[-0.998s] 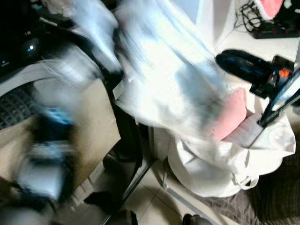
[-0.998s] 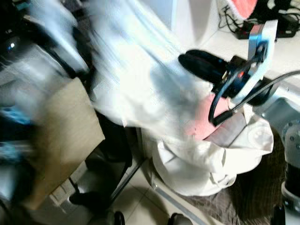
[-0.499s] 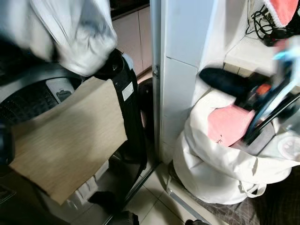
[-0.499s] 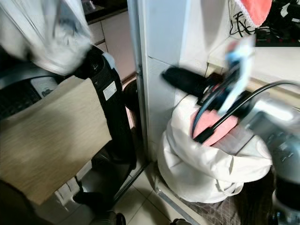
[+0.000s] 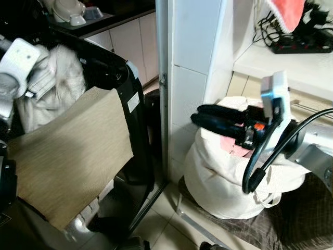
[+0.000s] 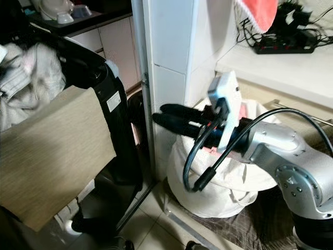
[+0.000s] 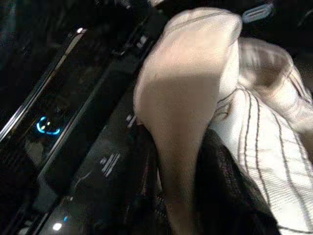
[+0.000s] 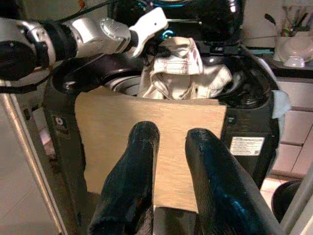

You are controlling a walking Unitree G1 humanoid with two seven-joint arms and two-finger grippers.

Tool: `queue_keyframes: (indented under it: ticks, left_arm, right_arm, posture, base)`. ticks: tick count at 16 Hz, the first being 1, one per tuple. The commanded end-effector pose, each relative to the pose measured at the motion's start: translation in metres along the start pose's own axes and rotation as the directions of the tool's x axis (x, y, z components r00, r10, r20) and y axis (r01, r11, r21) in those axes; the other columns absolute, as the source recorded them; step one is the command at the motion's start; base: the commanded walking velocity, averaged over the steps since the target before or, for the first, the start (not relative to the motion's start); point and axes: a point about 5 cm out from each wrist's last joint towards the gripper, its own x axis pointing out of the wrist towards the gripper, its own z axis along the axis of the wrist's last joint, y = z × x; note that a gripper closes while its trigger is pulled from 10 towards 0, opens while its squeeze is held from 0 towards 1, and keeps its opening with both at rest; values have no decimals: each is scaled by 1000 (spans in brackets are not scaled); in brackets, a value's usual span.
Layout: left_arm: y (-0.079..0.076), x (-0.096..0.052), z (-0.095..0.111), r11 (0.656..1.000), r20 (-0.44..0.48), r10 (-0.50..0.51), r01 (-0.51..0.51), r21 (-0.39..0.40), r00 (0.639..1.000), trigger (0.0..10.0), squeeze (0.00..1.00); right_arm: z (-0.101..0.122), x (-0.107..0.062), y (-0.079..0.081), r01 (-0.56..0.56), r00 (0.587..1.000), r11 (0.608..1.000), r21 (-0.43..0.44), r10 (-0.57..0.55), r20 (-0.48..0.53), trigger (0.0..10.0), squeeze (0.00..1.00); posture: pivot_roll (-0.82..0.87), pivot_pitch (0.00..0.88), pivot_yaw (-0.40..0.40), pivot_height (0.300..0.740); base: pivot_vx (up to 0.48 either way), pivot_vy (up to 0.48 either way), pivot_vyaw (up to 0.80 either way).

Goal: Clothes washing

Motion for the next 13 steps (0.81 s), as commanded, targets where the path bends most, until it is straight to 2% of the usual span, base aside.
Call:
queue_keyframes:
  ticks: [1,3,4,5,6,8,9,10,11,12,13]
  left_arm:
    - [20,-4,7,999,25,36,-35,-26,999,10000,1000]
    - [17,-4,13,989,72,-3,14,-150,997,10000,1000]
    - [11,-3,18,963,116,-45,74,-257,992,10000,1000]
    - [9,-3,19,960,122,-57,88,-266,991,10000,1000]
    - [7,-3,17,961,118,-68,97,-259,991,10000,0]
    - [2,-3,11,961,97,-112,132,-242,989,10000,0]
    - [-2,-2,14,943,126,-125,157,-294,984,10000,0]
    - [-9,-1,20,897,151,-121,173,-407,981,10000,0]
    - [-32,0,32,851,184,-116,193,-488,976,10000,0]
    - [-32,0,32,851,184,-116,193,-488,976,10000,0]
    - [-70,-9,54,792,251,-116,242,-560,961,10000,0]
  right_arm:
    - [-3,1,2,-4,1000,1000,-5,3,-29,10000,0]
    - [-9,6,-4,46,998,999,-5,-46,-50,10000,0]
    - [-14,8,-12,124,990,992,-5,-124,-70,10000,0]
    - [-16,8,-14,152,986,988,-5,-152,-74,10000,0]
    - [-20,7,-20,213,974,977,-10,-213,-81,10000,0]
    - [-21,6,-22,238,968,971,-2,-238,-80,10000,0]
    - [-22,6,-23,265,962,964,-5,-265,-70,10000,0]
    - [-23,6,-26,324,945,946,-15,-325,-48,10000,0]
    - [-23,8,-34,472,881,879,-71,-473,1,10000,0]
    - [-23,8,-34,472,881,879,-71,-473,1,10000,0]
    - [-26,6,-42,610,793,791,-49,-608,41,10000,0]
  posture:
    - [-81,0,75,740]
    - [-75,0,70,740]
    - [-71,0,64,740]
    - [-71,0,64,740]
    - [-67,0,59,740]
    - [-71,0,60,740]
    - [-75,0,59,740]
    - [-78,0,60,740]
    - [-81,0,56,740]
    - [-81,0,56,740]
    - [-79,0,45,740]
  base:
    - [0,0,0]
    - [0,0,0]
    - [0,0,0]
    - [0,0,0]
    - [0,0,0]
    - [0,0,0]
    - [0,0,0]
    - [0,0,0]
    - [0,0,0]
    - [0,0,0]
    - [0,0,0]
